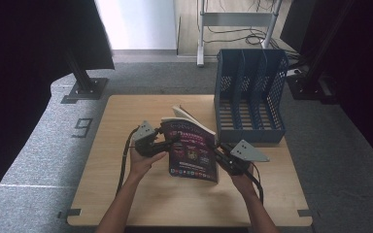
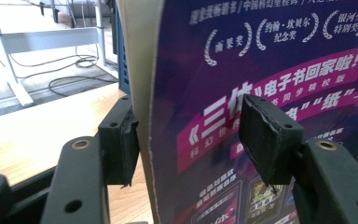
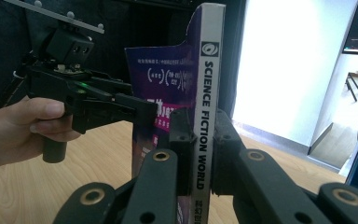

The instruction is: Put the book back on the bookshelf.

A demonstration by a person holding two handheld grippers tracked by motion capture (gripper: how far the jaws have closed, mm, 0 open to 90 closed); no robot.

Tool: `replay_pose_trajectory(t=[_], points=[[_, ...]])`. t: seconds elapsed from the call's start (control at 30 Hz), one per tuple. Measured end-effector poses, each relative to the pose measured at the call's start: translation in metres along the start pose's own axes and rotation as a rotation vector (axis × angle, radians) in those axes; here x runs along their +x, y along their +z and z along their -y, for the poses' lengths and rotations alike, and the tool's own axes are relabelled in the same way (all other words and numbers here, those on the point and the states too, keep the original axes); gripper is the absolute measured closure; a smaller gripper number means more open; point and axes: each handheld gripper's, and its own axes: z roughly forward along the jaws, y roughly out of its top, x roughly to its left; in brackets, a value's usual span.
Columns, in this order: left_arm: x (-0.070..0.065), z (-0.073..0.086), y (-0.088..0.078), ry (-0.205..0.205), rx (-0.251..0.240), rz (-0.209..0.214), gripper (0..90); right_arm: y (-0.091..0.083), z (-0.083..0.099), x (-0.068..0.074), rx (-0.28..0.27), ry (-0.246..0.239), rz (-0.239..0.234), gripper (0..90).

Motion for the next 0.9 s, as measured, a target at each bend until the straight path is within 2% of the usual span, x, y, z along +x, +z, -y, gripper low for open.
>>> replay_pose_trajectory(t=[0.17,0.23,0.3,0.33,0.5,0.53,0.6,0.67,0.7,0.73,0.77,0.83,0.9], points=[[0.001,-0.002,-0.004,-0.008,-0.016,0.021,53.9,-0.001,0.001,-0.002,0.0,0.012,0.0,81.1],[0.002,-0.002,-0.007,-0.019,-0.026,0.039,61.1,-0.002,0.0,-0.004,-0.001,0.015,-0.027,79.4],[0.003,-0.003,-0.008,-0.031,-0.034,0.054,62.9,-0.002,0.0,-0.004,0.001,0.016,-0.036,78.7],[0.003,-0.003,-0.009,-0.031,-0.038,0.058,68.2,-0.001,-0.002,-0.004,0.015,0.014,-0.041,77.8],[0.001,-0.003,-0.008,-0.034,-0.051,0.086,74.5,0.001,-0.004,-0.005,0.036,0.012,-0.036,78.0],[0.001,-0.003,-0.008,-0.029,-0.05,0.088,74.3,0.001,-0.004,-0.005,0.038,0.011,-0.034,78.6],[0.001,-0.002,-0.008,-0.026,-0.044,0.082,68.1,-0.001,-0.004,-0.004,0.04,-0.001,-0.031,80.4],[0.002,-0.002,-0.006,-0.018,-0.035,0.061,59.9,-0.003,-0.004,-0.003,0.038,-0.003,-0.035,80.8],[0.002,-0.002,-0.006,-0.016,-0.03,0.053,59.9,-0.003,-0.004,-0.003,0.038,-0.003,-0.035,80.8],[0.002,-0.001,-0.004,-0.013,-0.024,0.044,51.6,-0.004,-0.004,-0.003,0.04,-0.006,-0.042,81.0],[0.001,-0.001,-0.003,-0.012,-0.019,0.038,51.6,-0.004,-0.004,-0.003,0.04,-0.006,-0.042,81.0],[0.001,-0.002,-0.001,-0.007,-0.004,0.031,41.6,-0.005,-0.004,-0.003,0.038,-0.015,-0.05,81.1],[-0.001,-0.004,0.001,-0.001,0.006,0.036,39.1,-0.005,-0.004,-0.002,0.038,-0.016,-0.054,81.1]])
